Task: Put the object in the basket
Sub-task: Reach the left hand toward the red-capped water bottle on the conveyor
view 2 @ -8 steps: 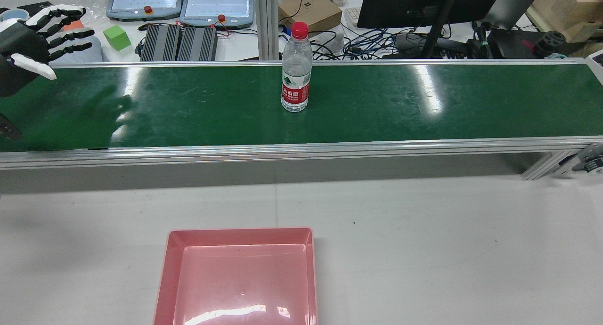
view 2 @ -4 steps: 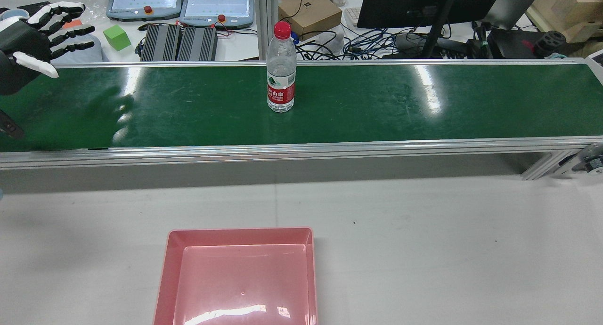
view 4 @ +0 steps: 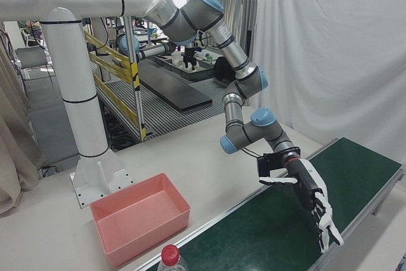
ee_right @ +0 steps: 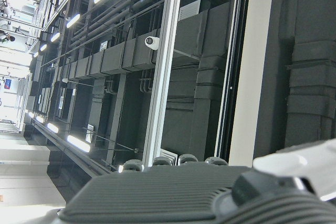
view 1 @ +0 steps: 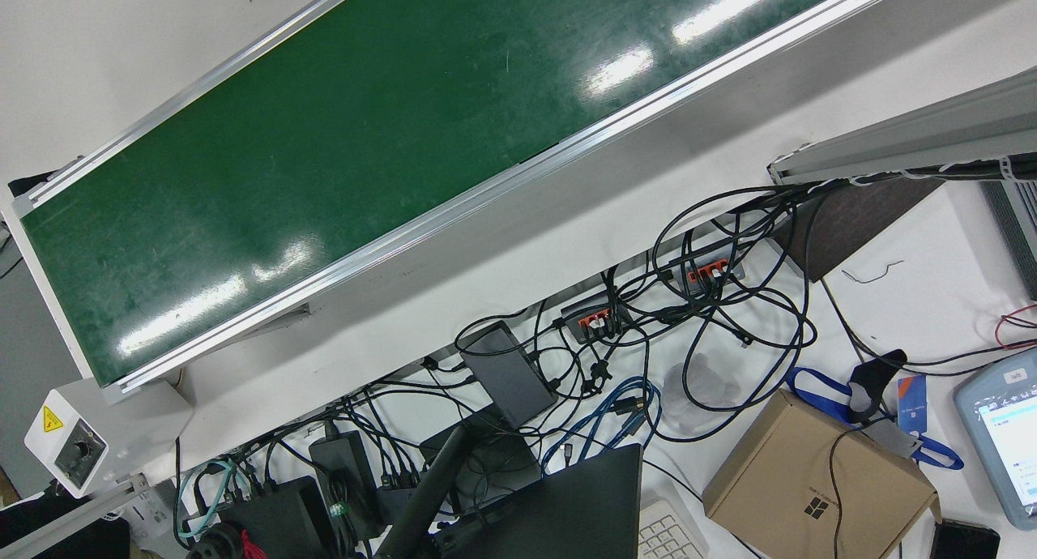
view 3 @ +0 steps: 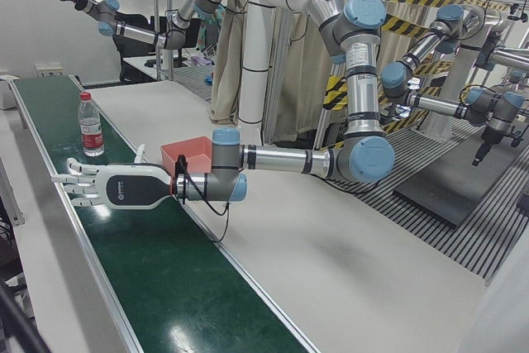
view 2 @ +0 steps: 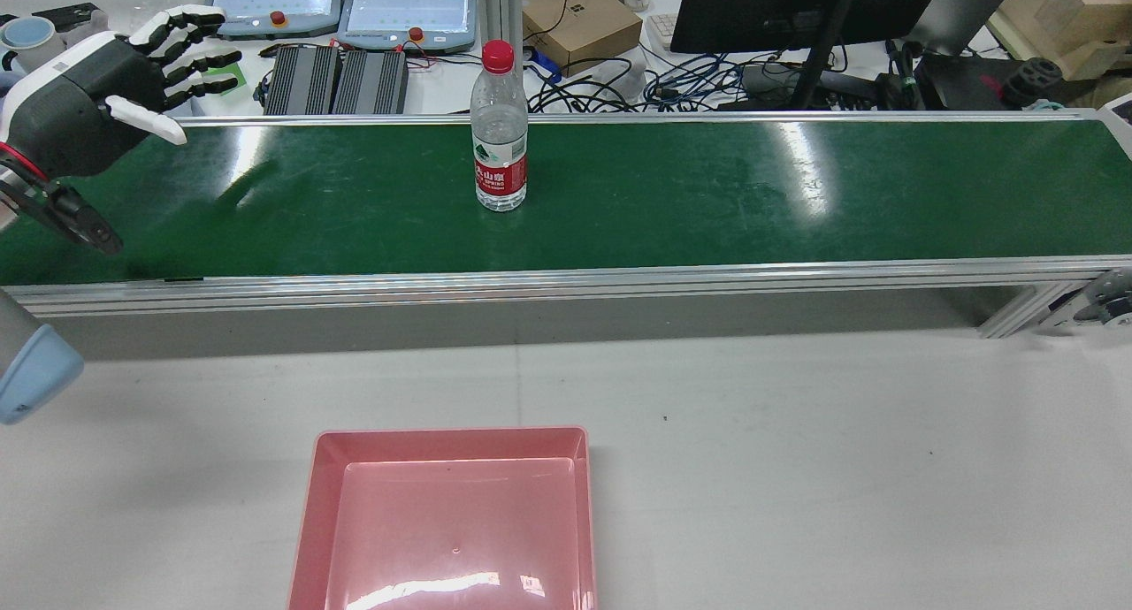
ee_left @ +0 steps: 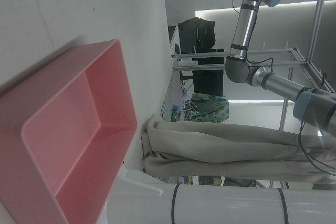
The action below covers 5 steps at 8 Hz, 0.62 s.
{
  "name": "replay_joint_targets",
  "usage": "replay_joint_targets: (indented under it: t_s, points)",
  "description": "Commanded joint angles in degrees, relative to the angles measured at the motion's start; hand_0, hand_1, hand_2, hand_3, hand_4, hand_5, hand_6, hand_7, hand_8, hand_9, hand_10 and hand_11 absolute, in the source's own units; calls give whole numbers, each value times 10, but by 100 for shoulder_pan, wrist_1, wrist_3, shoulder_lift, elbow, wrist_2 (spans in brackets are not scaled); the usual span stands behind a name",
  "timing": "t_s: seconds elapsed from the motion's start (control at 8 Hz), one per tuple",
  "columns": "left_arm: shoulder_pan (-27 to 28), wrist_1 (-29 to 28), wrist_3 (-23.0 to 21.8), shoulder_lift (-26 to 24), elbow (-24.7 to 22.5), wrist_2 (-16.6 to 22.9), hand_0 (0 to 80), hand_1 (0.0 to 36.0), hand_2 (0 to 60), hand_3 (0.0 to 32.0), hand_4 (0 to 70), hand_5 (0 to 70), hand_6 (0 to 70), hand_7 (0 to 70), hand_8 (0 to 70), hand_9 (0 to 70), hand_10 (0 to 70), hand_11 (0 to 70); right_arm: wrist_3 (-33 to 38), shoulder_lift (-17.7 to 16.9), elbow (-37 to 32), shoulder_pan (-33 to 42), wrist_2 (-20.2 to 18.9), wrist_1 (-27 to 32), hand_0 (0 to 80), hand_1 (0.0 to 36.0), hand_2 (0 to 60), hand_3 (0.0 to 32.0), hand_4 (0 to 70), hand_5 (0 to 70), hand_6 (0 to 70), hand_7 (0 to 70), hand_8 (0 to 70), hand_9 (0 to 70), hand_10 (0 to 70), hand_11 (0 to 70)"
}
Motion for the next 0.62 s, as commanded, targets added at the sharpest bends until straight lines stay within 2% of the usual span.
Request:
replay_joint_targets:
  t_s: [0.0,0.12,0.5]
  points:
    - [379,441,25,-385,28,-520,571,94,0,112,11,317,56,42,116,140,80,133,0,0,1,1,0,0,0,0,0,0,0,0,0,0,0,0,0,0]
    - [406,441,25,-359,19,-530,569,90,0,108,20,317,59,46,120,140,80,133,0,0,1,1,0,0,0,0,0,0,0,0,0,0,0,0,0,0]
    - [406,432,236,-315,-24,-609,558,80,0,132,10,303,54,45,125,138,82,135,0,0,1,1,0,0,0,0,0,0,0,0,0,0,0,0,0,0]
